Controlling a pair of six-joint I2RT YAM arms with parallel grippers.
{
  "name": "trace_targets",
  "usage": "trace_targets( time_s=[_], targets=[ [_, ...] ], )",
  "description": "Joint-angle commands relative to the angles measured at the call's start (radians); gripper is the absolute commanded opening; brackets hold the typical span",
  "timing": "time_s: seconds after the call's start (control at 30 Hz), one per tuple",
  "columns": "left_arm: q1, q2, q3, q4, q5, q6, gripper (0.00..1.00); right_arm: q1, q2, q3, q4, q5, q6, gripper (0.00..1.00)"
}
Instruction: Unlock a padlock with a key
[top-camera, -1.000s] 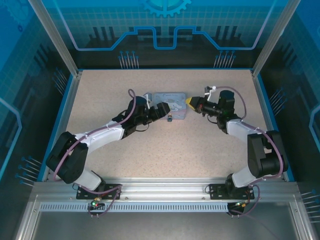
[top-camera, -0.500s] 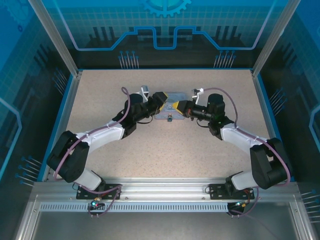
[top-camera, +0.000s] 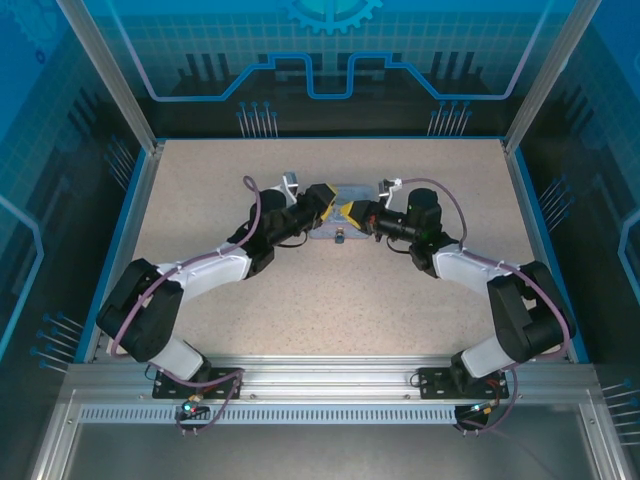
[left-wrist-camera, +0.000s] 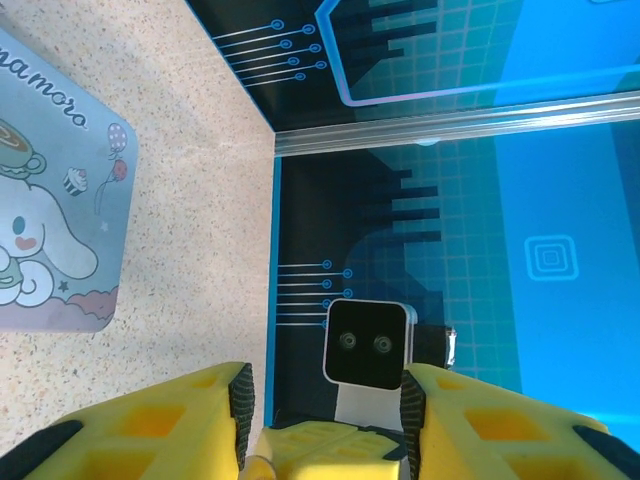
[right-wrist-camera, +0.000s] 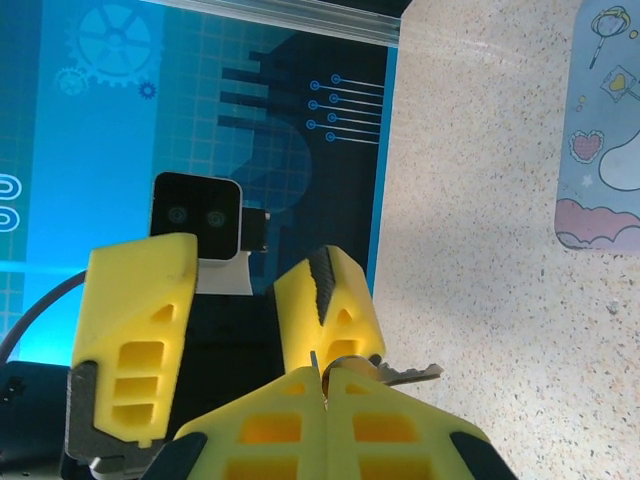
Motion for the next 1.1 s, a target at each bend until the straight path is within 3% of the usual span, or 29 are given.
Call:
trace_targets(
  time_s=[0.0,0.1,0.37,0.63,0.73,1.07],
  targets=[
    [-0.007,0.004,-0.026,0.04,-0.003,0.01,0.45,0.011,0.006,0.031,0.049,0.01,0.016,0.0],
    [-0.007,0.005,-0.03,0.036,-0.002,0.013,0.44,0.011,-0.004,0.029,0.04,0.013,0.01,0.0],
    [-0.014,0.008,-0.024,0.051,0.005,0.01,0.3,0.012,0.011,0.039,0.045,0.025,0.021,0.0],
    [-0.028,0.014,-0.025,0.052,0.001,0.011,0.28,0.015,0.03,0.048,0.058,0.025,0.031,0.0],
    [-0.029,0.016,-0.023,0.055,0.0,0.013,0.21,0.016,0.03,0.045,0.058,0.023,0.03,0.0],
    [-0.03,0.013,-0.011,0.043,-0.009,0.034,0.16,0.016,0.011,0.029,0.046,0.014,0.022,0.0]
  ],
)
